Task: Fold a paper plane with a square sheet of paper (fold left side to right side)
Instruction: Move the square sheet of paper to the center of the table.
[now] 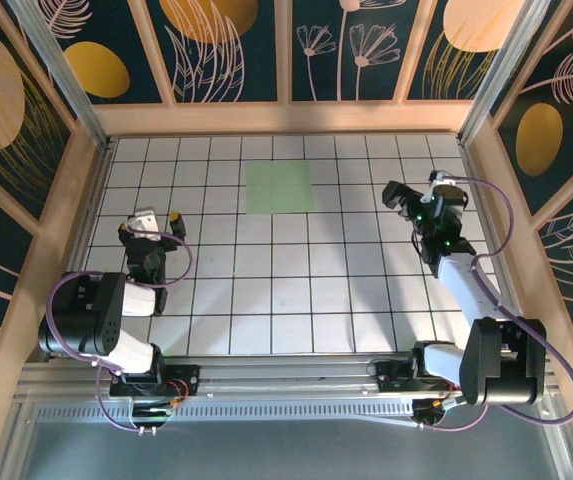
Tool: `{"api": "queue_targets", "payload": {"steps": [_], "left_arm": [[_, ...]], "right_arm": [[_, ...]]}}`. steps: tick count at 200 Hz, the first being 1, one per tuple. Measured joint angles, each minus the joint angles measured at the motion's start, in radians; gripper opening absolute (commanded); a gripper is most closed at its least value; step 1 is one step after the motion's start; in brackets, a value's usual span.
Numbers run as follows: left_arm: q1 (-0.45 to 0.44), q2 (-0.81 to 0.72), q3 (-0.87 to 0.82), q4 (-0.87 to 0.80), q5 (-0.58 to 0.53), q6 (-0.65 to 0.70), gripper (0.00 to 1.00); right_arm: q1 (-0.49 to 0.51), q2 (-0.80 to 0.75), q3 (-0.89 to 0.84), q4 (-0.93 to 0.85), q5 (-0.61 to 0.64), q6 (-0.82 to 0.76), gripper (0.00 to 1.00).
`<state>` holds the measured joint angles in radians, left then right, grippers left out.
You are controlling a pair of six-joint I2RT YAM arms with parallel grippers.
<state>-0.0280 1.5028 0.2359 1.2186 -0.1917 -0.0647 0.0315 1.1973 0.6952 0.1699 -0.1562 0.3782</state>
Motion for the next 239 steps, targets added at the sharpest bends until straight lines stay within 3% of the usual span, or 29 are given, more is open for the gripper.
{"api": "queue_targets", "payload": {"steps": [50, 91, 121, 149, 193, 239], "left_arm": [[0.000, -0.273, 0.168, -0.365, 0.018, -0.045, 0.99], [0.000, -0.447, 0.283, -0.626, 0.157, -0.305, 0.99], [0.000, -0.464, 0.270, -0.720, 0.335, -0.553, 0.99], [-0.010, -0.465, 0.217, -0.790, 0.450, -0.687, 0.99], [-0.032, -0.467, 0.174, -0.855, 0.521, -0.763, 0.99], [-0.056, -0.428, 0.174, -0.856, 0.536, -0.775, 0.99]], "right_arm": [[0.113, 0.140, 0.118, -0.131, -0.111, 0.048, 0.97], [0.188, 0.345, 0.272, -0.148, -0.178, 0.058, 0.95], [0.235, 0.504, 0.409, -0.145, -0.219, 0.073, 0.95], [0.278, 0.666, 0.558, -0.144, -0.253, 0.078, 0.95], [0.339, 0.921, 0.808, -0.190, -0.273, 0.080, 0.94], [0.394, 1.087, 1.016, -0.263, -0.268, 0.074, 0.92]]}}
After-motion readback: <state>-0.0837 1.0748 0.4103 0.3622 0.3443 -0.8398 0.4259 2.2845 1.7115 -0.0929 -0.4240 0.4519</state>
